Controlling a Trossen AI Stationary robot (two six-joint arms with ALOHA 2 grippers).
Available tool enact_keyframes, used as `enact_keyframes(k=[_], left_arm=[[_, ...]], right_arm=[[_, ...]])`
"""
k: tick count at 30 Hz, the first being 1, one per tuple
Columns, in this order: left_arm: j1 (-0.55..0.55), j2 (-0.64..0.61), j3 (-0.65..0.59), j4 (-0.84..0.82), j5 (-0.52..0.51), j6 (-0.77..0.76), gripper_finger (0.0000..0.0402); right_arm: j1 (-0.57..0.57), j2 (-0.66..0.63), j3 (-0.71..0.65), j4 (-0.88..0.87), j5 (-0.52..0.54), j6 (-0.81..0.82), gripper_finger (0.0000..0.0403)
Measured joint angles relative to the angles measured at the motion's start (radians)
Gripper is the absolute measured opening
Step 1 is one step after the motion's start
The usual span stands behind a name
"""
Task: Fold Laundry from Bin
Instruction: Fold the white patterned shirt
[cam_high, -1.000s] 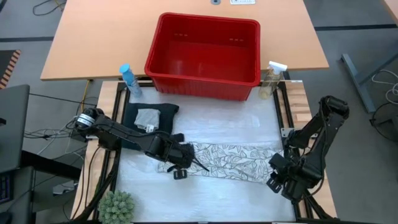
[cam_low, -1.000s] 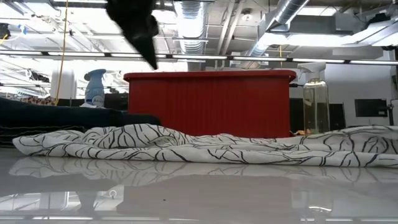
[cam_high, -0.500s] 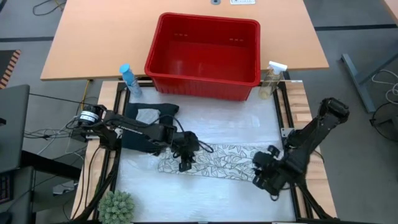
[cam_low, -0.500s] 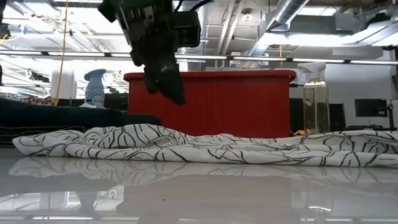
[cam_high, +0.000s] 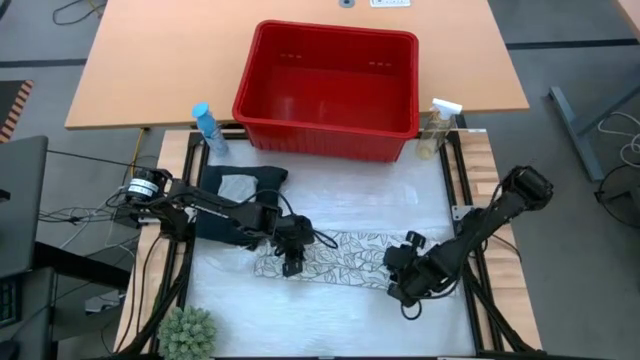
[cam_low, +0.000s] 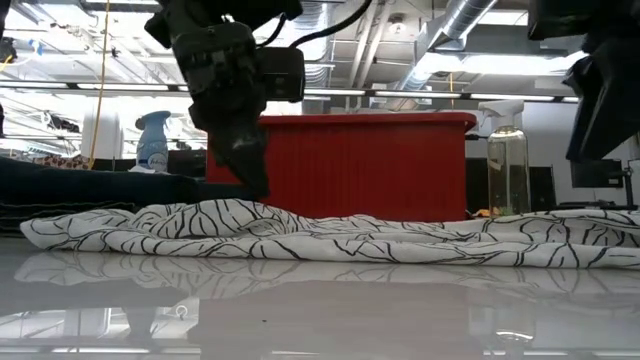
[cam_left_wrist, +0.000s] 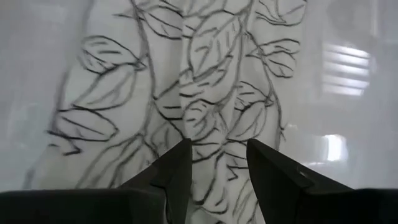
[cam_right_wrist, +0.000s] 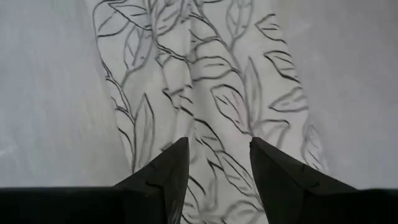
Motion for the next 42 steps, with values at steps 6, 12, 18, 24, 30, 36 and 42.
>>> enact_keyframes(k=[6,12,18,24,30,36,42], left_arm=[[-0.004,0.000,-0.024,0.028,0.019,-0.021,0.0142],[-0.005,0.000,-0.024,0.032,0.032,-0.025,0.0141],[-0.009,0.000,-0.024,0.032,0.042,-0.028,0.0110],[-0.015,0.000,-0.023,0.032,0.033,-0.028,0.0044],[-0.010,-0.011,-0.023,0.027,-0.078,-0.073,0.0004],[-0.013,-0.046,-0.021,0.038,-0.124,-0.080,0.0044],[-0.043,-0.017,-0.022,0.037,-0.092,0.038,0.0124]], right_arm=[[-0.038,0.061,0.000,0.117,-0.018,-0.069,0.0193],[-0.089,0.123,0.000,0.173,-0.040,-0.132,0.0192],[-0.129,0.184,0.000,0.181,-0.080,-0.158,0.0169],[-0.131,0.190,0.000,0.184,-0.093,-0.167,0.0147],[-0.119,0.188,0.000,0.184,-0.094,-0.166,0.0128],[-0.111,0.187,0.001,0.184,-0.090,-0.166,0.0122],[-0.110,0.187,0.001,0.182,-0.090,-0.163,0.0122]])
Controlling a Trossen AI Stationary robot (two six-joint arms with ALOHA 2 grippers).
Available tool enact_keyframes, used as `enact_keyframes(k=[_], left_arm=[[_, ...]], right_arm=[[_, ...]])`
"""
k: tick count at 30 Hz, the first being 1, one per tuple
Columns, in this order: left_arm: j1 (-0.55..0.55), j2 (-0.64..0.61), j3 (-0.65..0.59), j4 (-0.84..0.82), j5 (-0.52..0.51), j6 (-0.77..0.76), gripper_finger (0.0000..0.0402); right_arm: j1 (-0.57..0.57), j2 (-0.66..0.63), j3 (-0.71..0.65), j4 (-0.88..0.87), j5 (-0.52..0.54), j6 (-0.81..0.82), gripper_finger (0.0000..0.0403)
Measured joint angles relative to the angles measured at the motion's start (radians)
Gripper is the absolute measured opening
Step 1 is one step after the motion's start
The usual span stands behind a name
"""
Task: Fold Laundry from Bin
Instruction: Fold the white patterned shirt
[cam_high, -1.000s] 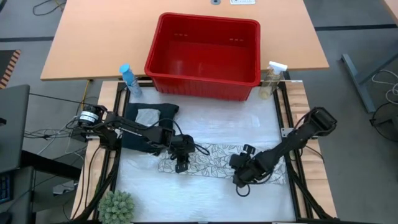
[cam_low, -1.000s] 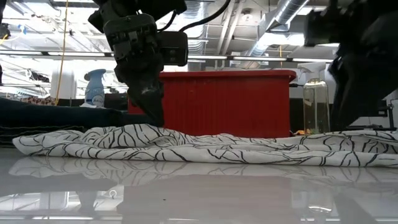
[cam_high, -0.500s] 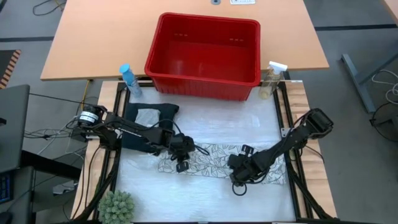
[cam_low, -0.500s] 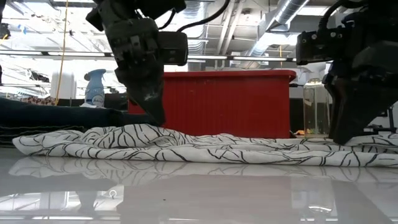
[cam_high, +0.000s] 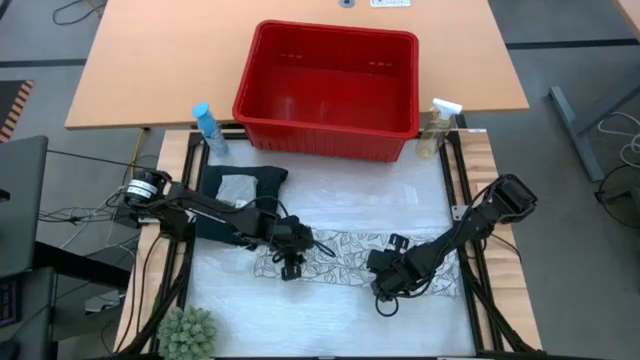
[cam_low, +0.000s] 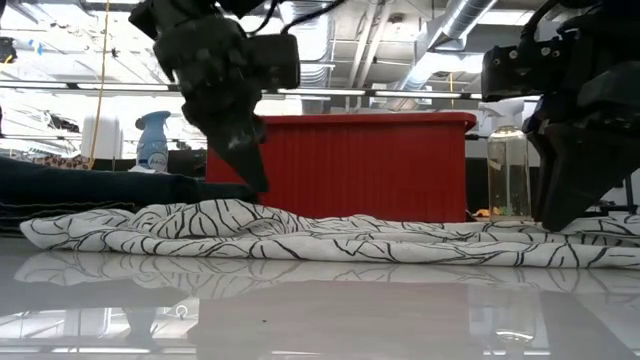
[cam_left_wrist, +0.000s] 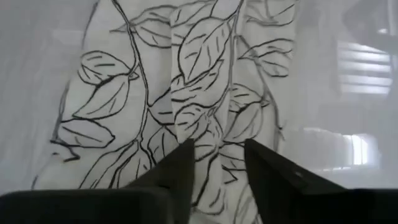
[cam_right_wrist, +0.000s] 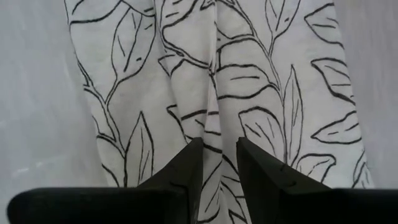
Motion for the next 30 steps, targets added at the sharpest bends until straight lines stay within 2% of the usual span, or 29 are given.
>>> enact_keyframes(k=[6,11,18,24,30], left_arm=[[0.004,0.051,0.000,-0.032,-0.057,-0.073,0.0190],[0.007,0.050,0.001,-0.034,-0.030,-0.145,0.0200],[-0.018,0.049,0.014,-0.030,0.063,-0.155,0.0168],[-0.057,0.050,0.014,-0.038,0.057,-0.191,0.0124],[-0.136,0.050,0.013,-0.047,0.055,-0.226,0.0091]], right_arm=[[0.003,0.000,0.000,-0.005,0.001,0.031,0.0122],[0.018,0.000,0.000,-0.002,-0.007,0.026,0.0122],[0.025,0.000,0.000,-0.001,-0.010,0.031,0.0122],[0.038,0.000,0.000,0.009,-0.004,0.033,0.0122],[0.051,0.000,0.000,0.017,0.046,0.059,0.0122]])
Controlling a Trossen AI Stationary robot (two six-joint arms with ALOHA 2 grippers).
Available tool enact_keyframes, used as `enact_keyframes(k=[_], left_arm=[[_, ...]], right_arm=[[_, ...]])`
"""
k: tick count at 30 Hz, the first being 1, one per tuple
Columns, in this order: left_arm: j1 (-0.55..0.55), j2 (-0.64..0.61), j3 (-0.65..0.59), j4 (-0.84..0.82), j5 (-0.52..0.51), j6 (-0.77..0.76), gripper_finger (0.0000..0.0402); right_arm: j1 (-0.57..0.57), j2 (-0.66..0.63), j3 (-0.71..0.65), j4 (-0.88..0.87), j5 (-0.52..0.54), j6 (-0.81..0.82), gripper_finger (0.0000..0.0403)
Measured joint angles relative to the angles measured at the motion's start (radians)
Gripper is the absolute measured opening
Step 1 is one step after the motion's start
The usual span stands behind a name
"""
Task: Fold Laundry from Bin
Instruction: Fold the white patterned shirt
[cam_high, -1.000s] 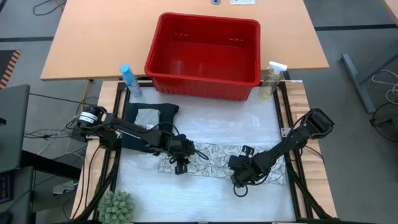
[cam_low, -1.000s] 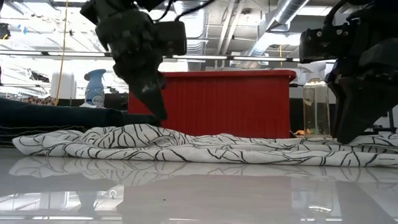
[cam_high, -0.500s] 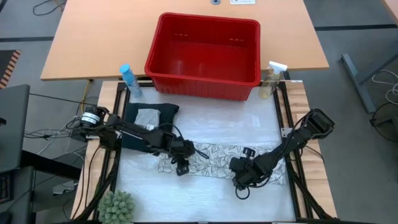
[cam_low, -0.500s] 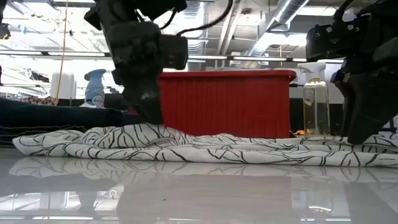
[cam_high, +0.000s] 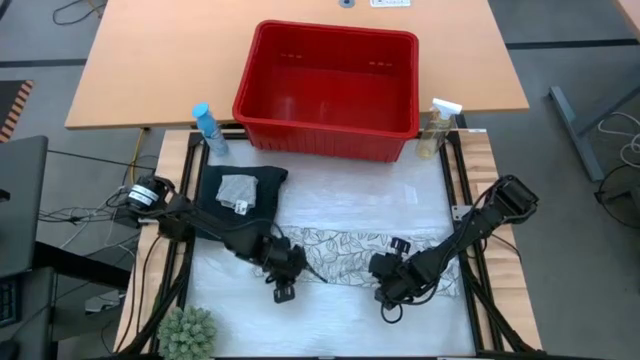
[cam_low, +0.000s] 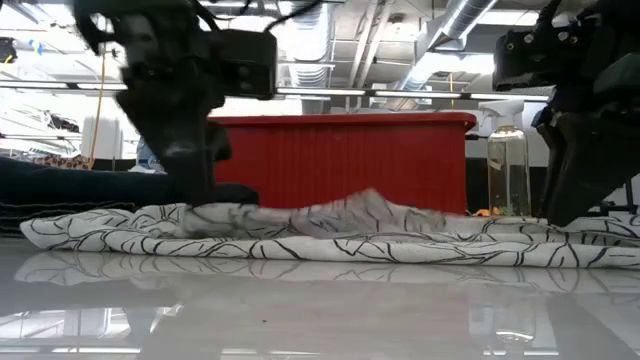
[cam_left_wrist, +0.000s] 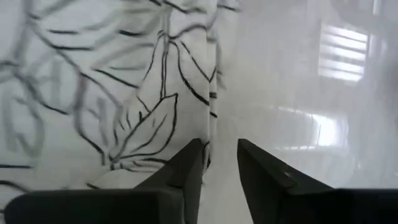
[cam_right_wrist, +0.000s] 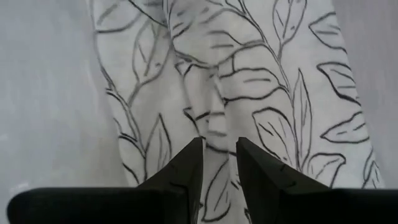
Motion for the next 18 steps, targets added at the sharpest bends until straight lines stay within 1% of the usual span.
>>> enact_keyframes(k=[5,8,10,14,18], left_arm=[[-0.061,0.000,0.000,-0.011,-0.073,-0.064,0.0064],[-0.079,0.000,0.000,-0.029,-0.120,-0.099,0.0053],[-0.083,0.000,0.000,-0.028,-0.122,-0.117,0.0049],[-0.081,-0.008,0.000,-0.029,-0.086,-0.148,0.0047],[-0.082,-0.031,0.008,-0.033,-0.106,-0.165,0.0047]], right_arm=[[0.003,0.000,0.000,0.039,0.039,-0.031,0.0122],[-0.006,0.000,0.000,0.091,0.039,-0.076,0.0122],[-0.013,0.002,0.000,0.118,0.035,-0.101,0.0122],[-0.028,0.002,0.000,0.167,0.022,-0.157,0.0122],[-0.045,0.003,0.000,0.207,0.019,-0.193,0.0122]])
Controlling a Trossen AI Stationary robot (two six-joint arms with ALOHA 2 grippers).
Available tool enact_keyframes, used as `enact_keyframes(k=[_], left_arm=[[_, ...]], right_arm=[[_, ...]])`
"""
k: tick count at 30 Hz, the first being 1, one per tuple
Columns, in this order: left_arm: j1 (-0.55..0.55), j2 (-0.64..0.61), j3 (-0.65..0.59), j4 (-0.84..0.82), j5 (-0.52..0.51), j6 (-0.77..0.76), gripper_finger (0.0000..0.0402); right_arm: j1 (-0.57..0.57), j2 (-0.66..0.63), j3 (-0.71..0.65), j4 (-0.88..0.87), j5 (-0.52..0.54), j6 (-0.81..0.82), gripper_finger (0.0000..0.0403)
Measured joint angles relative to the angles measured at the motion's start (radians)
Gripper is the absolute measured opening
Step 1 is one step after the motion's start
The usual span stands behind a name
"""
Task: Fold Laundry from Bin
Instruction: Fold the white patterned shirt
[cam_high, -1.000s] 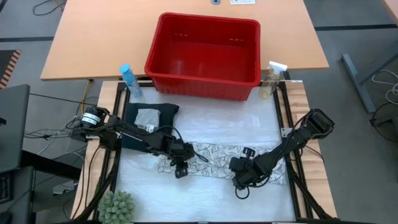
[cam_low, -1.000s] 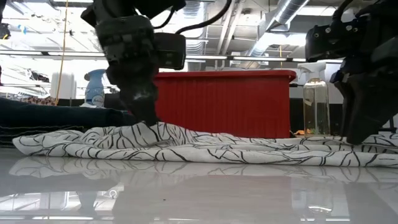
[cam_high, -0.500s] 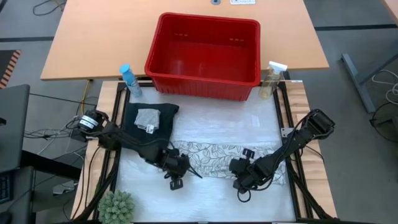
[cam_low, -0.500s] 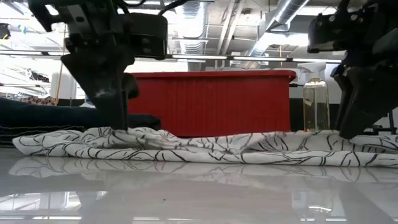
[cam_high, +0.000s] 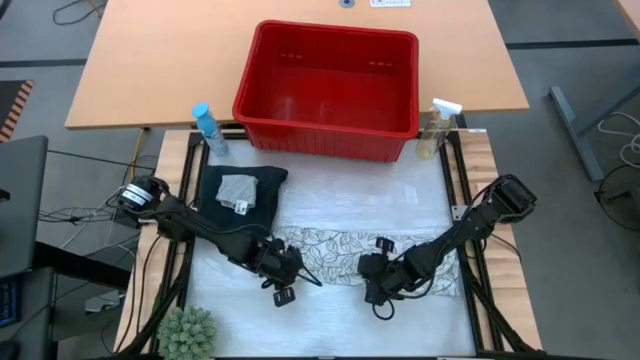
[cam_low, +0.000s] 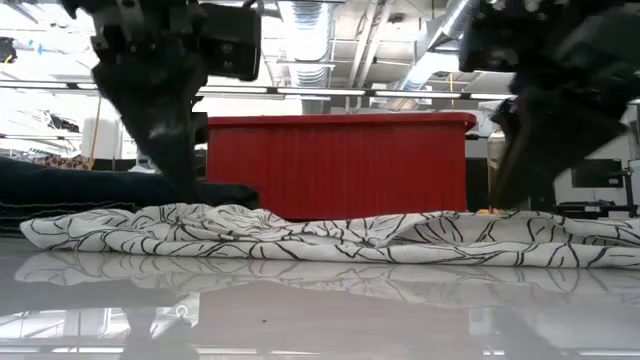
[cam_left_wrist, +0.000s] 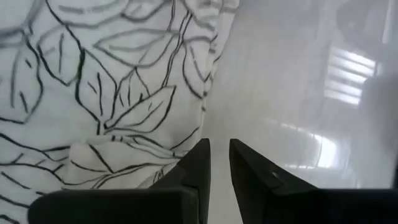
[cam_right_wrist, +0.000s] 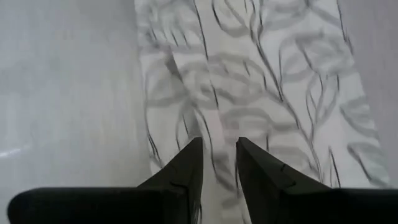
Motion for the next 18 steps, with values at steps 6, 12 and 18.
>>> enact_keyframes(k=[6,12,18], left_arm=[[0.000,-0.071,0.002,0.004,-0.060,-0.034,0.0047],[0.000,-0.204,0.003,0.128,-0.150,-0.047,0.0047],[-0.002,-0.379,0.004,0.190,-0.288,0.043,0.0047]], right_arm=[[-0.031,0.000,0.000,0.143,-0.042,-0.126,0.0122],[-0.122,-0.008,0.000,0.269,-0.161,-0.245,0.0122],[-0.224,-0.048,0.000,0.431,-0.347,-0.397,0.0122]])
